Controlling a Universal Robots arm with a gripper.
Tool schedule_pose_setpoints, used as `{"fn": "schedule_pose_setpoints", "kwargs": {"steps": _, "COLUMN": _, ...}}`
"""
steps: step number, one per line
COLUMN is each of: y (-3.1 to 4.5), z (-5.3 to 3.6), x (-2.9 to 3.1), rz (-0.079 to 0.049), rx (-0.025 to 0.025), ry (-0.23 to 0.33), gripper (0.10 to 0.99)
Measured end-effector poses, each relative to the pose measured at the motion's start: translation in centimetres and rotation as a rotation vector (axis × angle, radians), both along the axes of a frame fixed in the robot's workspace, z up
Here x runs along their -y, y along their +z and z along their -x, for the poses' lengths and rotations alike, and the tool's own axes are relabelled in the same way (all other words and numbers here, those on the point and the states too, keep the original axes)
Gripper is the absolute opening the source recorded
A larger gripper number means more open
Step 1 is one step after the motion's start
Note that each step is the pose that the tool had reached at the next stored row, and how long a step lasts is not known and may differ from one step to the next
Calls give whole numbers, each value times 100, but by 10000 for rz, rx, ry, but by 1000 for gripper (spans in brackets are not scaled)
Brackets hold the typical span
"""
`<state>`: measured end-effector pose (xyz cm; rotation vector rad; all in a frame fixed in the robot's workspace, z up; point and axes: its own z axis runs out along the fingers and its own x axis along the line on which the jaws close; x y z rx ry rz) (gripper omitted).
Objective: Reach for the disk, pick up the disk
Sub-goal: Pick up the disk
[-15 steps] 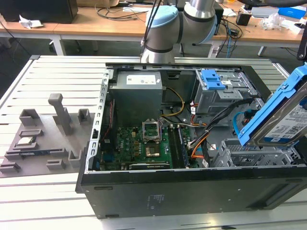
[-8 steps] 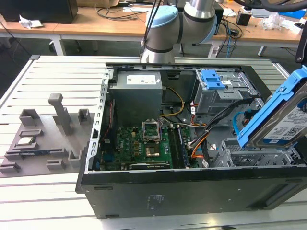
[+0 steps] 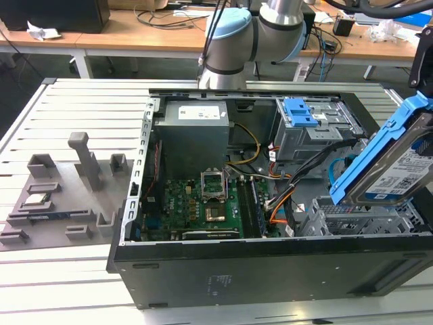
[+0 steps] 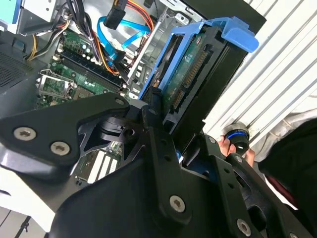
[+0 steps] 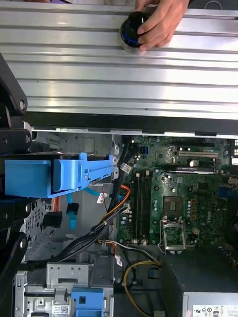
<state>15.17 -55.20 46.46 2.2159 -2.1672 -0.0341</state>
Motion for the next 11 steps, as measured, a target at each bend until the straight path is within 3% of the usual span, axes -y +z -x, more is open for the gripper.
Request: {"fn": "schedule_pose_setpoints", "kwargs": {"steps": 11, "y": -1, "z": 0, "x": -2, "rz": 0, "rx": 1, "ry": 0, "gripper": 361}}
